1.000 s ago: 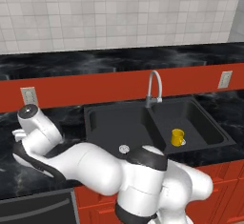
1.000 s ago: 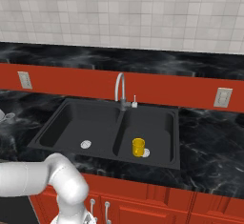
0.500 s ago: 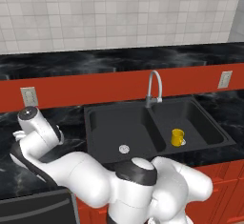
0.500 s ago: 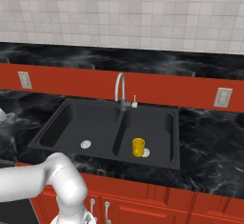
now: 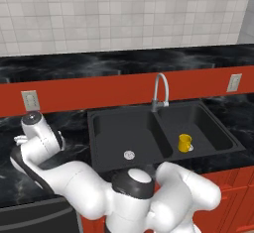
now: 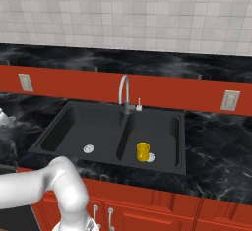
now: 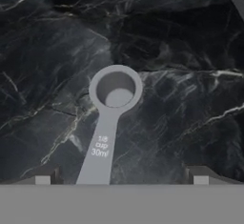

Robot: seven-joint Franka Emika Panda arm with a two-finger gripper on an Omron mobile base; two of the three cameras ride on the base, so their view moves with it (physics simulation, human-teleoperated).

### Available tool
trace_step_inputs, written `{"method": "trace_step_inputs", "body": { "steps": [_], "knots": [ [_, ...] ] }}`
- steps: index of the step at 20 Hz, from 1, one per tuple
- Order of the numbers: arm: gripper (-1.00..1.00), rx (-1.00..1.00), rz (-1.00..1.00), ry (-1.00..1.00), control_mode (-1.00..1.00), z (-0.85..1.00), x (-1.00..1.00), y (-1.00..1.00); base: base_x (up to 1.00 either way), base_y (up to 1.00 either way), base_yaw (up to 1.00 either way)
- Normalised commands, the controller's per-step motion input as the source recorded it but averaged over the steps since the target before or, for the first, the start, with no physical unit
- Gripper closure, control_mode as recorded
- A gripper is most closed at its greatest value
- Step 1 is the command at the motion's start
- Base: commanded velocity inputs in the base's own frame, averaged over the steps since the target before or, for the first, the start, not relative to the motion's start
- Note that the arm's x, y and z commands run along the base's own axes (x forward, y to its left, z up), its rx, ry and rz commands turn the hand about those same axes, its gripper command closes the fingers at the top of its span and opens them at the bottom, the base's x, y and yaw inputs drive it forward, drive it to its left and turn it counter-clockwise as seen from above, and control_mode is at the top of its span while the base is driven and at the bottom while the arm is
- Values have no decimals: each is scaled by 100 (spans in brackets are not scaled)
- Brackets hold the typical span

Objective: Move any existing items from the left basin to the right basin for drying. Then move the measuring cup from the counter to the left basin of the sink for washing.

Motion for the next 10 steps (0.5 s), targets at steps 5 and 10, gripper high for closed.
{"method": "trace_step_inputs", "body": {
  "steps": [5,10],
  "knots": [
    [-100,3,1,5,-100,-1,12,8,0,0,0],
    [-100,1,3,9,-100,-8,17,9,0,0,0]
  ]
}}
